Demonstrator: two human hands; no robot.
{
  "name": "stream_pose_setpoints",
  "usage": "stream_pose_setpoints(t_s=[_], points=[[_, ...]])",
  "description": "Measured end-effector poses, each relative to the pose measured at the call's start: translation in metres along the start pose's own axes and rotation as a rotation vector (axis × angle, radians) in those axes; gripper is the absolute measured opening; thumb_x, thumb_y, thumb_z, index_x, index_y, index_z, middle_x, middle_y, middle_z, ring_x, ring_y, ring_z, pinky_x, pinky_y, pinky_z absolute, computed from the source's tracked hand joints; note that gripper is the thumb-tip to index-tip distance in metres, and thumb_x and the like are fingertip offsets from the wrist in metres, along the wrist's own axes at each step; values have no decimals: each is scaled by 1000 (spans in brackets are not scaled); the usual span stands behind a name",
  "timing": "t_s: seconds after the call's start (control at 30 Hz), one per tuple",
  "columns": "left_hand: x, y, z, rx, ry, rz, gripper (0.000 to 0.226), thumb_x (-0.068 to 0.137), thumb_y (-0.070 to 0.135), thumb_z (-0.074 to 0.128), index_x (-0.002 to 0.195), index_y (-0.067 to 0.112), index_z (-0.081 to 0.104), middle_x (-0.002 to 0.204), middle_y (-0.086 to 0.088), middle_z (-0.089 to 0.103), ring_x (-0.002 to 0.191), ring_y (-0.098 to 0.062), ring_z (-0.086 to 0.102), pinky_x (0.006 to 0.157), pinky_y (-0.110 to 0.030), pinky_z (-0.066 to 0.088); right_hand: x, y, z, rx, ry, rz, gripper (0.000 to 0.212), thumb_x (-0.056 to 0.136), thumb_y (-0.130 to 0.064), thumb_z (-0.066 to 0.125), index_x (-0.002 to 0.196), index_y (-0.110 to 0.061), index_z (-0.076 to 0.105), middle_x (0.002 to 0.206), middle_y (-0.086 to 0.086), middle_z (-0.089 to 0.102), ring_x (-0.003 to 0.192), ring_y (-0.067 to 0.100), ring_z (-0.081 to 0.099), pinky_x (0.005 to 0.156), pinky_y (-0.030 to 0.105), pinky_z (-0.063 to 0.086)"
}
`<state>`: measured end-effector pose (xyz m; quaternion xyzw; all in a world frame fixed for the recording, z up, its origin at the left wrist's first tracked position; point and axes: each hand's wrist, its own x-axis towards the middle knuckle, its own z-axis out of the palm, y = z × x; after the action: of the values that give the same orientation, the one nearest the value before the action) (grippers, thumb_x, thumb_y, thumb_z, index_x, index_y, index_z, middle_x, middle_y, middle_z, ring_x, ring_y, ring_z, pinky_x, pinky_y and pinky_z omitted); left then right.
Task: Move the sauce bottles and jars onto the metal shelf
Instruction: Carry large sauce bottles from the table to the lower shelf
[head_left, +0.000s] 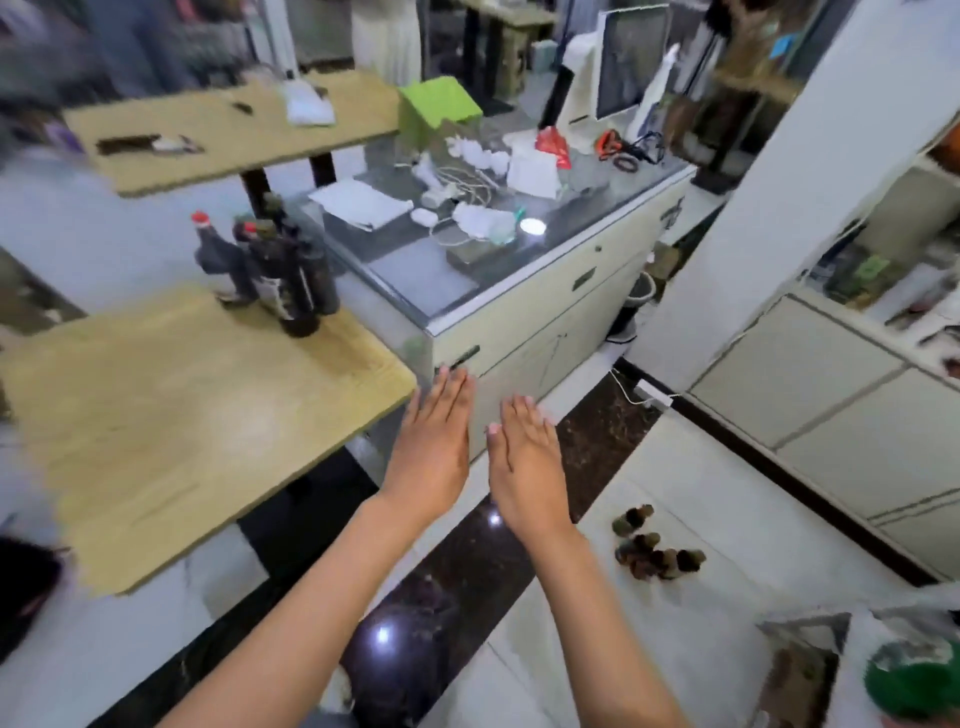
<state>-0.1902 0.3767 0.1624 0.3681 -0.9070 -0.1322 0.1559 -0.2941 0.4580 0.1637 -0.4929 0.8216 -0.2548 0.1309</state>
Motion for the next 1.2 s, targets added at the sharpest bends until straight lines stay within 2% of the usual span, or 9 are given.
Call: stream_pose_setpoints(t_s=[0.17,0.27,0.43,0.67,0.9,0.97,1.07,1.13,1.2], points=[[-20,-114,-43,-61,85,-205,57,100,21,23,154,12,6,162,-4,2,149,-17,-5,122,-37,2,44,-110,69,47,-70,-161,51,108,-34,27,154,-13,28,162,3,22,151,11,10,124,32,0],[-28,-181,-60,-64,155,-329,58,101,12,32,154,12,10,162,-4,7,150,-16,-2,122,-36,3,70,-168,110,61,-120,-212,50,108,-34,28,153,-12,31,162,4,24,151,11,13,124,30,3],[-32,-261,-81,-108,210,-474,55,103,13,28,154,14,8,162,0,7,149,-13,-3,122,-34,4,110,-229,155,146,-173,-237,51,107,-33,30,152,-10,33,161,6,25,150,15,18,124,37,12],[11,-321,-88,-182,219,-556,51,105,19,25,154,13,15,162,-1,12,149,-13,0,122,-35,8,179,-253,187,275,-188,-177,51,106,-37,34,151,-13,37,159,2,31,148,13,23,122,29,15],[112,-377,-75,-336,225,-635,47,104,25,36,148,10,34,156,-3,31,149,-16,10,120,-34,14,294,-248,227,480,-161,-23,54,98,-29,56,147,-12,41,150,5,45,139,20,40,116,35,32],[147,-400,-69,-378,223,-712,44,103,25,39,144,8,40,152,-6,38,147,-20,19,116,-29,19,327,-246,240,495,-150,-11,59,96,-28,61,148,-12,39,151,6,43,140,20,39,117,37,32],[203,-430,-63,-482,282,-873,34,101,20,44,131,7,52,136,-11,54,129,-26,46,94,-23,33,368,-246,251,502,-115,-1,68,95,-30,63,151,-10,31,156,8,35,144,21,30,119,34,26],[242,-454,-58,-571,323,-1044,32,99,18,46,128,8,53,132,-10,56,120,-26,52,83,-23,34,394,-250,258,545,-72,-14,70,95,-32,62,151,-9,28,155,9,34,144,21,29,118,33,26],[270,-483,-49,-589,371,-1169,36,95,14,50,131,7,49,134,-12,54,118,-29,52,84,-26,36,415,-251,266,554,-59,-69,68,94,-35,62,149,-9,32,151,8,39,141,20,34,117,38,31]])
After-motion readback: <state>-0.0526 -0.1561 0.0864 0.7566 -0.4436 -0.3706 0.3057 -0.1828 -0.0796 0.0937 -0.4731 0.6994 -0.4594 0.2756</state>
